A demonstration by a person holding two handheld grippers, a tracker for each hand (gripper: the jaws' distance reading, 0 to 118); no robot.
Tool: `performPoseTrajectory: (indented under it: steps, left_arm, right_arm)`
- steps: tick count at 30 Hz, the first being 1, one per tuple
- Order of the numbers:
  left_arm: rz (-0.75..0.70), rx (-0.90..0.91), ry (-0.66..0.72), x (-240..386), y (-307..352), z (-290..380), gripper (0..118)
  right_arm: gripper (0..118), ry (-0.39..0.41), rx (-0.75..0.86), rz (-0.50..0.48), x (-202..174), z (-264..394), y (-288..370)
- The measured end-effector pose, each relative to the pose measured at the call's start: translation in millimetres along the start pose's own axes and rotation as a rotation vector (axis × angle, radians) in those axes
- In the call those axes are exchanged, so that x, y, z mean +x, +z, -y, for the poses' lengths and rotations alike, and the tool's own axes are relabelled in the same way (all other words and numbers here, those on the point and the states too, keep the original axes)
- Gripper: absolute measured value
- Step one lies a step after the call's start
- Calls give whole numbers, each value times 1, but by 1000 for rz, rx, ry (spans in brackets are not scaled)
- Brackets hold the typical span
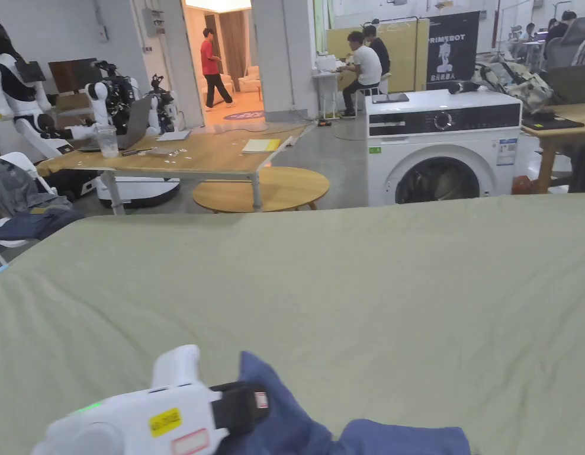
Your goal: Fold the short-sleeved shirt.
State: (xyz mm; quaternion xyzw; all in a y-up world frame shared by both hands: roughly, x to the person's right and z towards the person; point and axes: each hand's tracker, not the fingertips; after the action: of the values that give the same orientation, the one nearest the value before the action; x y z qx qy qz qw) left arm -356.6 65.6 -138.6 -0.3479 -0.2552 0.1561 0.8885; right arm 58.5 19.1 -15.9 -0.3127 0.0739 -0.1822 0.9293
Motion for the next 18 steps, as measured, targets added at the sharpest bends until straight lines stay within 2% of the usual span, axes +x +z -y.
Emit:
performPoseTrajectory:
  steps: [5, 9, 10, 11, 12, 14, 15, 16, 17, 18]
  left_arm:
    - [112, -241, -40, 66, -106, 36, 2]
    - [268, -275, -11, 95, -139, 52, 2]
    - [266, -307, -9, 101, -147, 51, 10]
    - [249, -326, -32, 105, -147, 51, 27]
    - [257, -310, -39, 106, -146, 51, 38]
    - [352, -265, -10, 99, -136, 46, 38]
    - [394, -250, 4, 93, -129, 41, 30]
    - [406, -231, -12, 90, -126, 41, 12]
    - [378, -227, -30, 90, -127, 44, 0]
    - [313, -235, -56, 94, -135, 47, 0]
  right_arm:
    - [0, -14, 13, 6, 4, 11, 17]
    - [0, -12, 24, 61, 17, 21, 30]
    - [0, -9, 22, 82, 23, 23, 31]
    - [0, -13, 14, 98, 29, 24, 31]
    - [0, -22, 5, 99, 35, 24, 31]
    - [0, -48, 9, 101, 43, 27, 35]
    - [0, -66, 14, 97, 47, 29, 37]
    - [0, -81, 18, 91, 50, 29, 38]
    - [0, -92, 20, 86, 51, 29, 38]
    - [0, -100, 21, 85, 52, 30, 39]
